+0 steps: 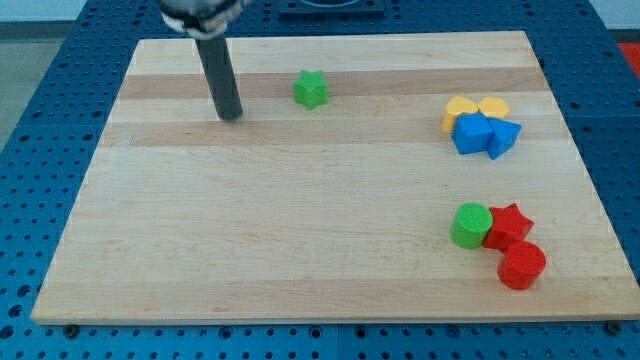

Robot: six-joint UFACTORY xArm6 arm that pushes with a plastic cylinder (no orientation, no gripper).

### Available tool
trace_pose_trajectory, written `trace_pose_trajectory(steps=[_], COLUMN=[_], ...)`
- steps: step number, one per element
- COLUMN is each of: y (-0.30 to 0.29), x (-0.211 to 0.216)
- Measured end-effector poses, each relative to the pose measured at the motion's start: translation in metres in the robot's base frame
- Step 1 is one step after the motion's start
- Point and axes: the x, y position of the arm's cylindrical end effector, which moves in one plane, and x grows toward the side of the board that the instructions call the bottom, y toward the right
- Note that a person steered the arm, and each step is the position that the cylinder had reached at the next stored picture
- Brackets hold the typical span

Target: Push the green star into the red blocks

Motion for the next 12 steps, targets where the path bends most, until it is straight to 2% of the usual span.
trace_pose_trajectory(steps=[1, 2, 3, 4, 5, 6, 7, 8, 9, 10, 11, 12], y=[0.020, 0.070, 0.082, 0.082, 0.082, 0.068, 0.065, 0.100, 0.126, 0.126, 0.126, 0.126], x=[-0.059, -0.067, -0.031, 0.031, 0.063, 0.024, -0.039, -0.053, -0.020, 0.048, 0.088, 0.088])
